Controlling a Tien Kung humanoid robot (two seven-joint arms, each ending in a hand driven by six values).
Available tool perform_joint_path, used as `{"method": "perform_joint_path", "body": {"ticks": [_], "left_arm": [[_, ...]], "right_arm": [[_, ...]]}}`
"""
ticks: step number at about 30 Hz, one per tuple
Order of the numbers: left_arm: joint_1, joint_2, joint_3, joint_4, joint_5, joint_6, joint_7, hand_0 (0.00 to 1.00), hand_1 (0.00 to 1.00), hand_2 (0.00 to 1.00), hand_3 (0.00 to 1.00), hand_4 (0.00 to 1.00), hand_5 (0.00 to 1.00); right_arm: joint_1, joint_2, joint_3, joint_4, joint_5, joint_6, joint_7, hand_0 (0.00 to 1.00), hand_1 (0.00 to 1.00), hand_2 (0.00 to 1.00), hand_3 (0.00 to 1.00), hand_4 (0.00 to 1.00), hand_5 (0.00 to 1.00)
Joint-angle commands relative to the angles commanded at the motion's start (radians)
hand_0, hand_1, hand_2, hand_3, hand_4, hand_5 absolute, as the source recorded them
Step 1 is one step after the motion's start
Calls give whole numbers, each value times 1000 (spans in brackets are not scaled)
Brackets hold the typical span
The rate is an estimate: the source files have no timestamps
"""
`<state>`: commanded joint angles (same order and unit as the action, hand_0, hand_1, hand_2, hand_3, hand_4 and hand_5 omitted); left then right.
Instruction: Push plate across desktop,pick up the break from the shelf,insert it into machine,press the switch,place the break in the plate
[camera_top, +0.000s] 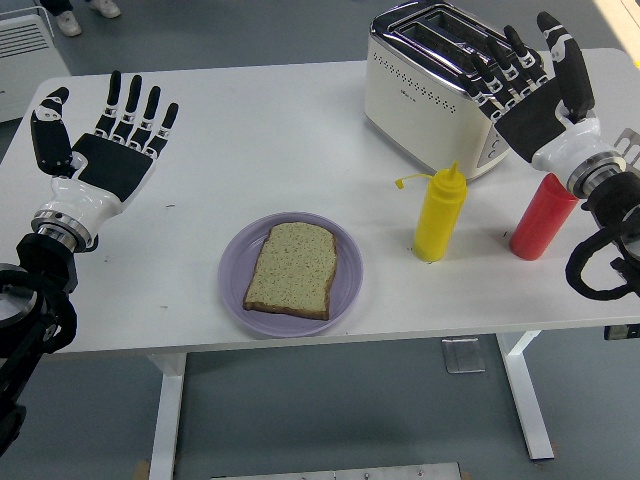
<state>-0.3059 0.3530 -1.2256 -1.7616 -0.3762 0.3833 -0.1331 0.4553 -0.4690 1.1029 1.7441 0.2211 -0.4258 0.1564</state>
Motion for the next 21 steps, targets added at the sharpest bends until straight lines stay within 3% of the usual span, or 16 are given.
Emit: {"method": "perform_joint_path", "body": {"ticks": [21], "left_arm": [[8,-11,-26,8,-1,2,-2,818,749,721,692,642,998]], "right_arm": [[-3,7,-6,0,-2,-4,-2,787,716,667,644,710,465]]}}
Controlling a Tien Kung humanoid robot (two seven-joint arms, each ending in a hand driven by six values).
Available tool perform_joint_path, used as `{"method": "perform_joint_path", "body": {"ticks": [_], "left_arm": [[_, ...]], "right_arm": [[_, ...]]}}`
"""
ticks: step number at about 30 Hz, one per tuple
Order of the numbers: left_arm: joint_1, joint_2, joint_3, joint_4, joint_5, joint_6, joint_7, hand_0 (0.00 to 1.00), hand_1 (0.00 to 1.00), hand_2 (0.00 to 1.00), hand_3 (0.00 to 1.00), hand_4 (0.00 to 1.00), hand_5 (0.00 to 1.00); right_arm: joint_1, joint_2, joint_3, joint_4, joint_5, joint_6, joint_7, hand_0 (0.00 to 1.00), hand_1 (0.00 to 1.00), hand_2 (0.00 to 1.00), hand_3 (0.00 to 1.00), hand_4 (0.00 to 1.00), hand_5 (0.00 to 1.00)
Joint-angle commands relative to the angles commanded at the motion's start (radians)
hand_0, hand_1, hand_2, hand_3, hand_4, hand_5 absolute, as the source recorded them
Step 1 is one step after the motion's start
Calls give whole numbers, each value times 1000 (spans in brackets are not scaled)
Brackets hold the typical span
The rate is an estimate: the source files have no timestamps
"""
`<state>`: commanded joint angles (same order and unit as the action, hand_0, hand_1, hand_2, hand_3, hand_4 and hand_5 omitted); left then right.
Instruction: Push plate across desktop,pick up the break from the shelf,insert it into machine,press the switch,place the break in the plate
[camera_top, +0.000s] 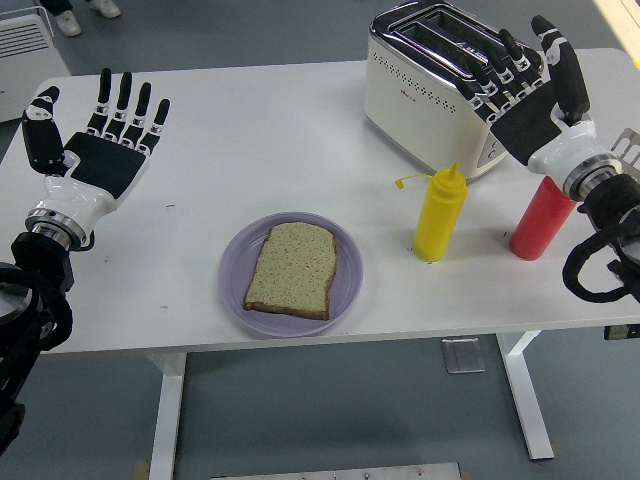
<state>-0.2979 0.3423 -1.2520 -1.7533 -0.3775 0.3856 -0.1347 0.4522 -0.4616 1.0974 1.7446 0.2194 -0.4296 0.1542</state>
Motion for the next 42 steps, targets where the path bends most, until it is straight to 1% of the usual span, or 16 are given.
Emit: {"method": "perform_joint_path", "body": {"ticks": [7,16,25,42], "left_arm": [[0,-1,0,4,1,0,1,818,749,721,693,642,998],[-18,2,4,5,-2,-1,2,818,749,721,692,642,998],[-25,5,5,11,-3,-2,5,817,749,720,692,642,998],[-29,8,10,10,-10,1,6,817,748,718,692,642,998]], "right_arm": [[3,-1,-1,-1,-3,-3,-1,787,717,667,643,708,463],[3,-5,16,2,-3,-7,2,788,717,667,643,705,461],[1,-2,24,0,-5,-10,4,787,717,667,642,702,458],[8,0,18,-4,-8,-11,-1,788,716,667,642,697,449]]}}
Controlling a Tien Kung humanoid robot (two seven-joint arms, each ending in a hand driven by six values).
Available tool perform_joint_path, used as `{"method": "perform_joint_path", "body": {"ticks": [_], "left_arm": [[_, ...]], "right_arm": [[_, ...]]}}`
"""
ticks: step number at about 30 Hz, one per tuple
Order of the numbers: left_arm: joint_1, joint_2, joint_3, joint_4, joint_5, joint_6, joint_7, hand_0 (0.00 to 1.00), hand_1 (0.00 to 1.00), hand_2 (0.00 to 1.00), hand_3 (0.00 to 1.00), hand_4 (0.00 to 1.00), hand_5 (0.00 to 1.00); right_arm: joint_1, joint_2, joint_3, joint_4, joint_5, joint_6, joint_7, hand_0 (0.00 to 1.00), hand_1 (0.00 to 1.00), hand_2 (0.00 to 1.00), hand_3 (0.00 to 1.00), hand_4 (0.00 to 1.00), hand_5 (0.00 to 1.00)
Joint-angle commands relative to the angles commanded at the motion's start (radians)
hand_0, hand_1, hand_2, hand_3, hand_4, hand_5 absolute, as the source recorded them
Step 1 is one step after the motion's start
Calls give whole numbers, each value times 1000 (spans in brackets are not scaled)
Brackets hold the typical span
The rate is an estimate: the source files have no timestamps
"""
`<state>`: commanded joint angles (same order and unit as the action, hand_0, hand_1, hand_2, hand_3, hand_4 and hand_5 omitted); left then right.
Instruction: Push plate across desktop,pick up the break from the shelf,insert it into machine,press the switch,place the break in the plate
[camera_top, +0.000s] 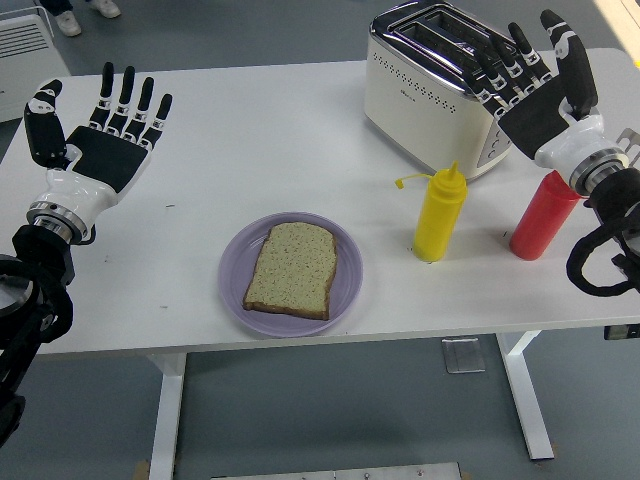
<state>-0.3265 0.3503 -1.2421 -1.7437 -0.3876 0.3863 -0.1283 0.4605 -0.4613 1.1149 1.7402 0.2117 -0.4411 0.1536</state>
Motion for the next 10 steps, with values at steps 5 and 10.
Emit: {"method": "perform_joint_path", "body": {"ticks": [5,10], "left_arm": [[0,0,-1,0,-1,2,-2,817,748,718,692,642,998],[-2,0,0,-2,0,2,-2,817,748,718,692,643,998]], "right_arm": [[8,1,-2,5,-2,1,1,788,716,667,642,697,449],[11,2,-2,6,-1,4,1,787,716,667,642,696,447]]}}
